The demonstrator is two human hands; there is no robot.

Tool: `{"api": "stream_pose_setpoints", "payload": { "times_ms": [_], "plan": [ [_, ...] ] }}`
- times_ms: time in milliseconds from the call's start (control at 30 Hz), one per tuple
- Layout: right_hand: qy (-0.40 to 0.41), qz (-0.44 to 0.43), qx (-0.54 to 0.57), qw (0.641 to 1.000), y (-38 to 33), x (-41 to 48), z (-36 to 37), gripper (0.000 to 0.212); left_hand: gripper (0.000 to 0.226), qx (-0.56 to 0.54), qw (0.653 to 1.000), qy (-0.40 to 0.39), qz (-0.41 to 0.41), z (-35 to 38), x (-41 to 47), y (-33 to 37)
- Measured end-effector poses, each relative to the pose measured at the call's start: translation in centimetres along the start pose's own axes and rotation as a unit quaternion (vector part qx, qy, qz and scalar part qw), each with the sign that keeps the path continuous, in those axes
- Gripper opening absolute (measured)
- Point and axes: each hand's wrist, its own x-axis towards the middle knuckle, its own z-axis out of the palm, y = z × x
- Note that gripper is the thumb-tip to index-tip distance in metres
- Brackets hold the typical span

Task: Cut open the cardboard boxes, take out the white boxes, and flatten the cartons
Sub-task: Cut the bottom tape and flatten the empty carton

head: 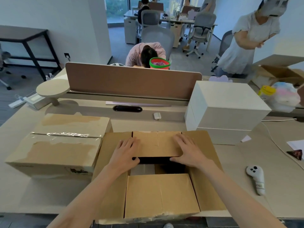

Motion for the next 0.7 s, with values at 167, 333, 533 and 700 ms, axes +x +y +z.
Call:
{"api": "stream_pose_setpoints", "payload": {
  "times_ms": [167, 333, 533, 700],
  "plan": [
    [0.064, -0.039, 0.096, 0.993, 0.0, 1.0, -1.5, 0.078, 0.044, -0.120, 0.988, 0.088, 0.027, -1.8, 0.2, -0.1],
    [0.282, 0.075, 0.296, 0.910, -0.6, 3.5, -3.1, 0.047, 0.043, -0.264, 0.925, 0.210, -0.175, -3.4, 2.6, -0.1],
    [0.297, 0.145, 0.038, 0.943, -0.1, 7.2, -1.7, 0.073, 0.023, -0.178, 0.969, 0.098, -0.142, -3.4, 2.1, 0.2],
    [0.171, 0.174, -0.050, 0.969, 0.6, 8.2, 1.3, 0.059, 0.031, -0.167, 0.981, 0.011, -0.101, -2.1, 0.6, 0.1]
  ]
}}
